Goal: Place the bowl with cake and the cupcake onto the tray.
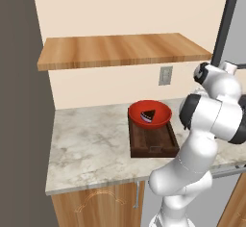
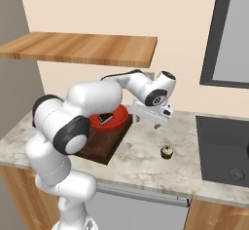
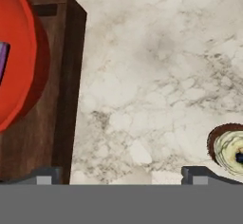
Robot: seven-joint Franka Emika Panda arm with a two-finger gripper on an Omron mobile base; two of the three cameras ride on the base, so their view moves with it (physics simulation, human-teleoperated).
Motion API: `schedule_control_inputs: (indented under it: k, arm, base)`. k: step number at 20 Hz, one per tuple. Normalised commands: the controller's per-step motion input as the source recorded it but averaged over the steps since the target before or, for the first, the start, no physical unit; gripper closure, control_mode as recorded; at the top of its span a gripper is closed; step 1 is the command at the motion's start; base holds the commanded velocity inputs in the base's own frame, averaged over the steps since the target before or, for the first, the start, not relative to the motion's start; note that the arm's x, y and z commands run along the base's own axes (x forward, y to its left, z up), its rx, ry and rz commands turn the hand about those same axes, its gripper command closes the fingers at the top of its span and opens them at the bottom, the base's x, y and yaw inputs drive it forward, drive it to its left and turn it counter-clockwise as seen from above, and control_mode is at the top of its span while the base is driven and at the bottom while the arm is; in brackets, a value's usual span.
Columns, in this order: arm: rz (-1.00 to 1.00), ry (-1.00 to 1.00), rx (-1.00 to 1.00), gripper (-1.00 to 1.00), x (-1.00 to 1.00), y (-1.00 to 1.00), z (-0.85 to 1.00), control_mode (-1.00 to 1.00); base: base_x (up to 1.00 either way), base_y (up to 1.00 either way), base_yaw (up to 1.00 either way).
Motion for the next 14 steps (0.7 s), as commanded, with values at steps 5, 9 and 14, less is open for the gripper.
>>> schedule_control_inputs:
  k: [5, 9, 14]
  arm:
    - [-0.04, 0.04, -0.14, -1.00, -0.15, -0.44, -0.25, -1.00]
    - [-0.08, 0.03, -0.07, -1.00, -0.28, -0.40, -0.21, -1.00]
    - [-0.05, 0.01, -0.02, -1.00, -0.18, -0.28, -0.16, -1.00]
  base:
    - [0.00, 0.00, 0.00]
    - [0.00, 0.00, 0.00]
    - [0.00, 0.00, 0.00]
